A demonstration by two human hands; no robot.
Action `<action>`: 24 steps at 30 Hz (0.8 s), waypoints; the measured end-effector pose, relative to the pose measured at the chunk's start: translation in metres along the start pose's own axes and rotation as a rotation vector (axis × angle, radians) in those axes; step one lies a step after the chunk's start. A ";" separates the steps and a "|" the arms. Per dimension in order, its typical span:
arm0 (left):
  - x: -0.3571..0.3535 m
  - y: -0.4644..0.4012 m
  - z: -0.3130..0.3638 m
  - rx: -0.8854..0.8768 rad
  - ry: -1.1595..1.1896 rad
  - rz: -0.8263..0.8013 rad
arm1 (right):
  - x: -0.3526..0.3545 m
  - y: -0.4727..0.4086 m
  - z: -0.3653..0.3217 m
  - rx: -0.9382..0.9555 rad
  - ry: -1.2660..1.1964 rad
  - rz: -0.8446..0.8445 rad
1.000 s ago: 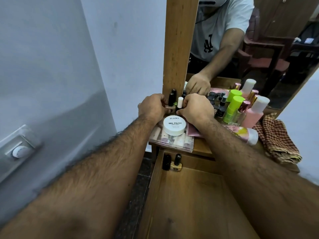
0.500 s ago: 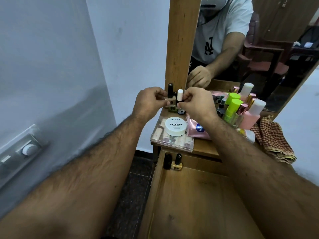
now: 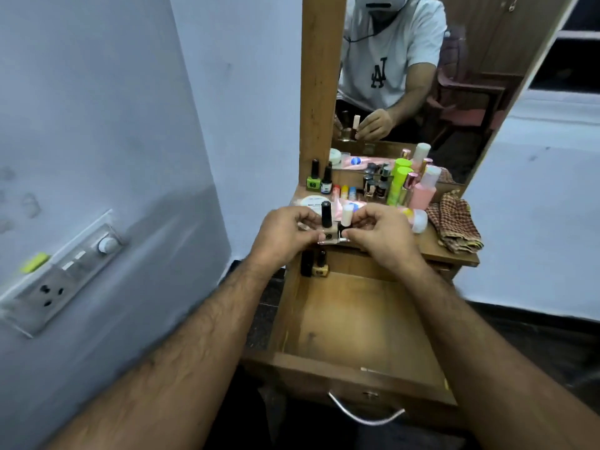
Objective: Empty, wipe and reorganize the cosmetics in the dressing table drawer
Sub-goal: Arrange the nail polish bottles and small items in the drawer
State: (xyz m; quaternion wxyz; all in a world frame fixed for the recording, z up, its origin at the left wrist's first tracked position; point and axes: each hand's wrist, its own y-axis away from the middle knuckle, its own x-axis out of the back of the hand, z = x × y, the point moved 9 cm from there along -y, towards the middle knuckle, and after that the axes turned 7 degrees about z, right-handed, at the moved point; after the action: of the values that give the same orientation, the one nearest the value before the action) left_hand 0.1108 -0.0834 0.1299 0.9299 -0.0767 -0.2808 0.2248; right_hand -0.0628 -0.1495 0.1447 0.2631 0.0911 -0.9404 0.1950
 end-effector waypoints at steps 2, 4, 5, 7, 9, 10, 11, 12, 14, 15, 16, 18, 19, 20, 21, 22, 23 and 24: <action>-0.016 0.022 -0.011 0.040 -0.012 -0.043 | -0.006 0.022 0.019 -0.062 0.000 -0.037; -0.031 0.038 -0.022 0.065 -0.074 -0.070 | -0.013 0.039 0.038 -0.107 0.045 -0.060; -0.038 0.046 -0.027 0.077 -0.121 -0.085 | -0.016 0.047 0.047 -0.126 0.078 -0.070; -0.050 0.057 -0.032 0.095 -0.202 -0.113 | -0.022 0.059 0.062 -0.157 0.127 -0.093; -0.061 0.062 -0.037 0.110 -0.261 -0.137 | -0.027 0.066 0.074 -0.187 0.147 -0.108; -0.067 0.063 -0.039 0.119 -0.291 -0.152 | -0.029 0.068 0.079 -0.200 0.157 -0.116; -0.073 0.063 -0.043 0.131 -0.318 -0.162 | -0.031 0.070 0.085 -0.214 0.165 -0.125; -0.078 0.063 -0.046 0.142 -0.347 -0.173 | -0.034 0.071 0.091 -0.232 0.169 -0.135; -0.085 0.062 -0.051 0.155 -0.415 -0.184 | -0.039 0.071 0.101 -0.267 0.176 -0.155; -0.088 0.061 -0.054 0.156 -0.444 -0.182 | -0.042 0.070 0.106 -0.282 0.183 -0.166; -0.089 0.060 -0.056 0.159 -0.467 -0.177 | -0.046 0.068 0.110 -0.295 0.189 -0.178; -0.090 0.059 -0.060 0.175 -0.492 -0.158 | -0.055 0.065 0.115 -0.314 0.198 -0.204; -0.089 0.058 -0.062 0.185 -0.495 -0.145 | -0.059 0.064 0.117 -0.319 0.204 -0.217; -0.089 0.056 -0.065 0.193 -0.503 -0.135 | -0.064 0.063 0.119 -0.324 0.210 -0.228; -0.090 0.055 -0.066 0.195 -0.520 -0.131 | -0.068 0.062 0.121 -0.328 0.212 -0.235; -0.091 0.054 -0.067 0.196 -0.540 -0.128 | -0.071 0.062 0.123 -0.333 0.212 -0.236; -0.092 0.053 -0.068 0.199 -0.555 -0.122 | -0.073 0.061 0.125 -0.339 0.211 -0.236; -0.092 0.052 -0.069 0.206 -0.565 -0.116 | -0.074 0.060 0.126 -0.341 0.209 -0.235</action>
State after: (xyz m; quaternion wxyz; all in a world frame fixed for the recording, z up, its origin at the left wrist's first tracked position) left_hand 0.0612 -0.0812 0.0138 0.8290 0.0998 -0.5081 0.2111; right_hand -0.0742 -0.1418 -0.0125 0.3914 0.1334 -0.9104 0.0100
